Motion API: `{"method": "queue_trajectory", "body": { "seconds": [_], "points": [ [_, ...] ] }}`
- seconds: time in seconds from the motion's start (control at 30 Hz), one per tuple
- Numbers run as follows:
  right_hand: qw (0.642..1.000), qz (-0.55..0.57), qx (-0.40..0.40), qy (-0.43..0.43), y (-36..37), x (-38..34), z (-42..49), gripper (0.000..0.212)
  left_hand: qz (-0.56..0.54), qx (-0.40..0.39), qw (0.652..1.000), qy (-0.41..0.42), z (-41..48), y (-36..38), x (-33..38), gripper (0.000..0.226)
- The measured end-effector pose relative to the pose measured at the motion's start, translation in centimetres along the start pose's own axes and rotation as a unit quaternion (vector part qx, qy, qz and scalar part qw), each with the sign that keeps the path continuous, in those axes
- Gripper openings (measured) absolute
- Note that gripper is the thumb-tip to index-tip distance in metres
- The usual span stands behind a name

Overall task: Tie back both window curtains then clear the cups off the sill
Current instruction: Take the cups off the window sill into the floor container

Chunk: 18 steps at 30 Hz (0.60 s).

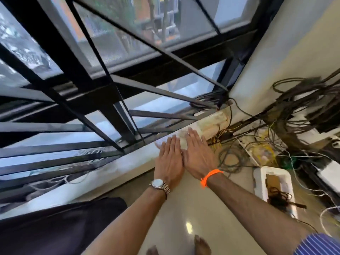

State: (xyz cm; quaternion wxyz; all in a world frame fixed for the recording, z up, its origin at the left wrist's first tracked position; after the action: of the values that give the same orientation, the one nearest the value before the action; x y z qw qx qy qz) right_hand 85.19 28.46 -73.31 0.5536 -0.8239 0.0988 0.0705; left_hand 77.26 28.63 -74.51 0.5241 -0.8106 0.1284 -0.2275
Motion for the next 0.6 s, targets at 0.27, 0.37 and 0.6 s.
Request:
{"method": "queue_trajectory", "body": {
  "seconds": [0.27, 0.37, 0.6],
  "points": [
    [0.998, 0.024, -0.051, 0.011, 12.1, 0.2, 6.1, 0.060, -0.017, -0.052, 0.998, -0.025, 3.5, 9.7, -6.0, 0.073],
    [0.998, 0.039, -0.046, 0.008, 14.2, -0.2, 7.7, 0.059, -0.025, -0.071, 0.997, -0.034, 4.4, 12.1, -7.5, 0.068],
    [0.995, 0.087, -0.033, 0.022, 16.1, 0.9, 11.4, 0.060, -0.016, -0.061, 0.995, -0.072, 7.8, 14.9, -10.3, 0.063]
  ]
}}
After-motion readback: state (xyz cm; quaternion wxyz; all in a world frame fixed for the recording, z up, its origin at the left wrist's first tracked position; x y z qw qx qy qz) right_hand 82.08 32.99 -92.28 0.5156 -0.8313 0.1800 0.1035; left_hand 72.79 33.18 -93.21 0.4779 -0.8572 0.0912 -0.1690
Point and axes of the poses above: each hand's wrist, its own z-axis towards the middle knuckle, its own y-axis out of the palm, x = y × z, the point moved 10 cm from there along z, towards the middle knuckle, and after that the axes turned 13 degrees about -x, right-handed, at the moved point
